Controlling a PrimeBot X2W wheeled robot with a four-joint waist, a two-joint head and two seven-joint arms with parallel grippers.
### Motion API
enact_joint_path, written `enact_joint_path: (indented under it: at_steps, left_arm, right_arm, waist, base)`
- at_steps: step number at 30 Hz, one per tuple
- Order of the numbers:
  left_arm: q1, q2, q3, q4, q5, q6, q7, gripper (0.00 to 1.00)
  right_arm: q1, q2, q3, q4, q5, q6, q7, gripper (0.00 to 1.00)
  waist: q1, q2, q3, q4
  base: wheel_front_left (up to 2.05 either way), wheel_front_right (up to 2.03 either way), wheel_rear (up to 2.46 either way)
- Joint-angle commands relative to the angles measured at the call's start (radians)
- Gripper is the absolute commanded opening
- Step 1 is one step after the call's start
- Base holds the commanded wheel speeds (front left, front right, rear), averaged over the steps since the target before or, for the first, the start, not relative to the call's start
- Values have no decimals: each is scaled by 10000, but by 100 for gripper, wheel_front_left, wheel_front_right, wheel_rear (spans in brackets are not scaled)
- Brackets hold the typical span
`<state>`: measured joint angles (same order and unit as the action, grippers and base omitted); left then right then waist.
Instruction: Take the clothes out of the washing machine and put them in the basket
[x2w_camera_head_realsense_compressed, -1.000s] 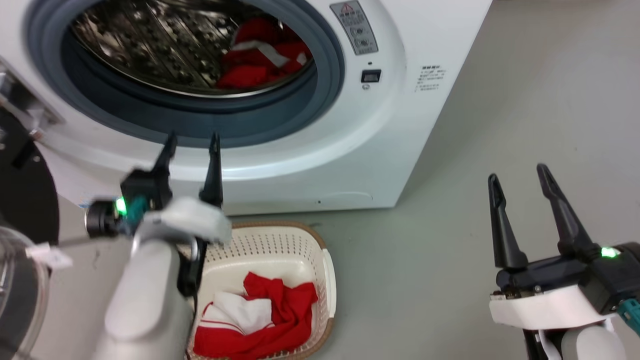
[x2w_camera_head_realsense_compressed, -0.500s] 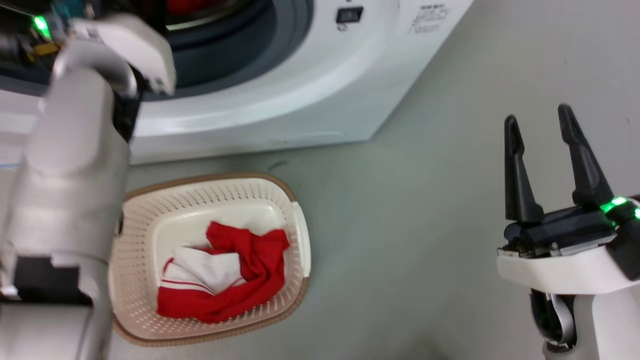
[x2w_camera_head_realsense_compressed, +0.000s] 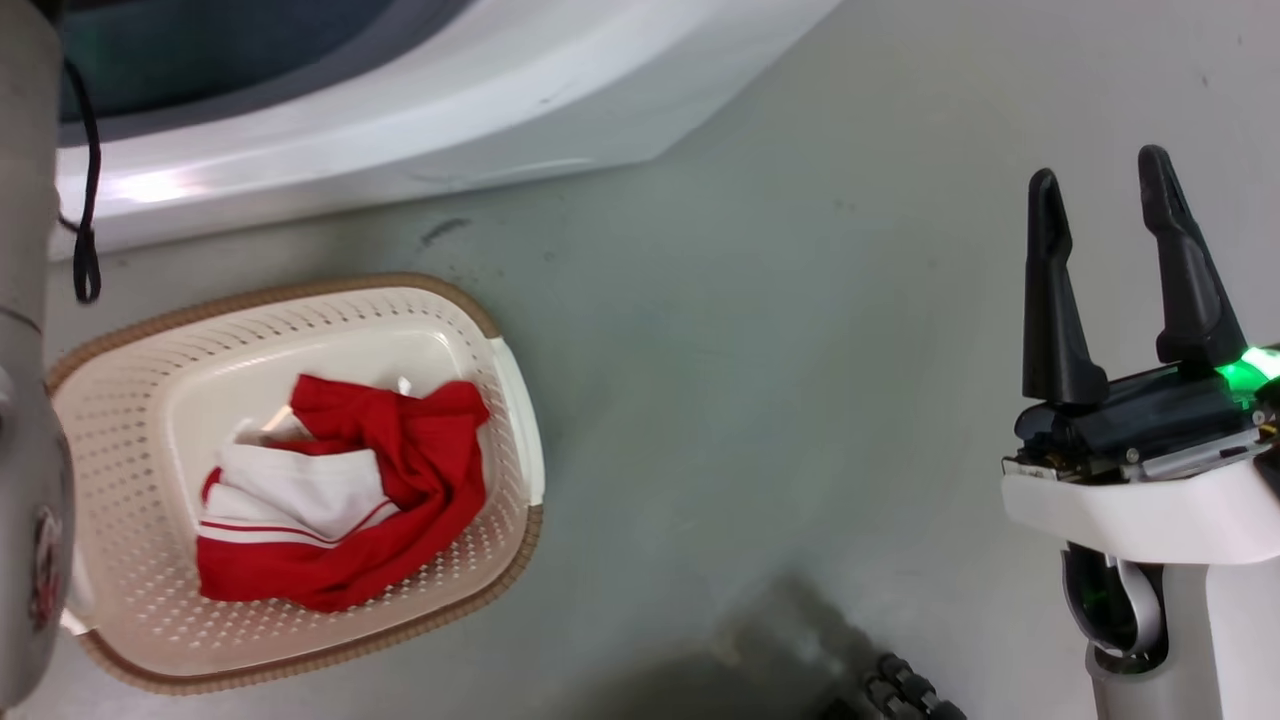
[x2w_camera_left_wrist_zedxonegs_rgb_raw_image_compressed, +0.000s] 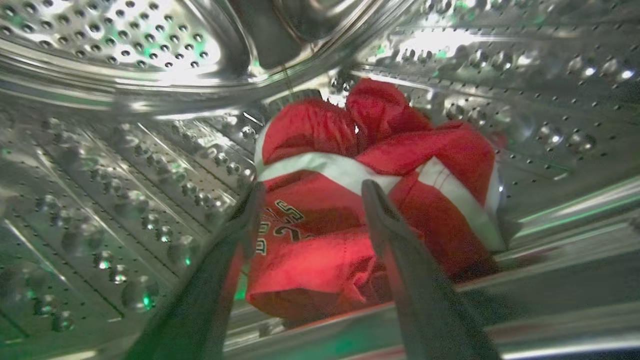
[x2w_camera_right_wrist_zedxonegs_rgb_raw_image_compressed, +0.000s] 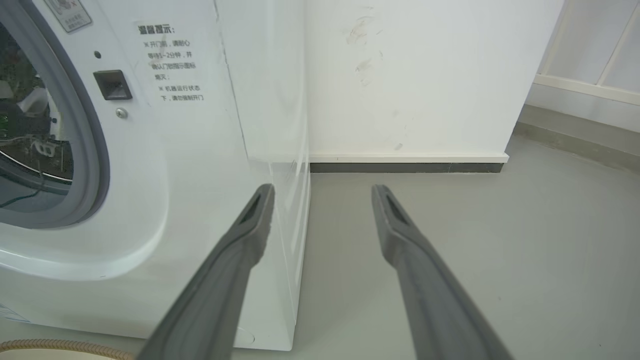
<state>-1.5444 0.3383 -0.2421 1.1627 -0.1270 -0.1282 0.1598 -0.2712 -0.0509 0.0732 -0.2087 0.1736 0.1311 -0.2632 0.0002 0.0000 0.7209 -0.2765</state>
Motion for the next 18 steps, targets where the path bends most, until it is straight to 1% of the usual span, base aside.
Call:
enact_joint_path:
  at_steps: [1,4,11,13,16,18]
  left_arm:
    - [-135,-47,-85,100,-144,-14,220,100]
    - [-778,-47,-415,298,-664,-11,1312,100]
    - [-1766,553,-1140,356,-1678,-15,3424,100]
    - [-1938,633,-1289,384,-1948,-16,4034,100]
    - [-2127,734,-1538,251,-2237,-16,4639,100]
    - [-2174,834,-1721,152,-2351,-16,4856,100]
  right_arm:
    - [-208,10,7,-40,61,-7,-24,100]
    - [-235,10,17,-61,195,-7,-24,100]
    - [-331,10,104,-137,437,-7,-24,100]
    - [-359,10,74,-156,511,-7,-24,100]
    - [-401,12,-8,-204,552,-7,-24,100]
    - [-428,12,-15,-206,568,-7,-24,100]
  waist:
    - [-2,0,308,-239]
    - [-2,0,533,-355]
    - [-2,0,951,-649]
    - [-2,0,1054,-708]
    - [-2,0,1217,-714]
    - [-2,0,1311,-723]
  base:
    - [0,0,0]
    - [0,0,0]
    - [0,0,0]
    - [0,0,0]
    - [0,0,0]
    - [0,0,0]
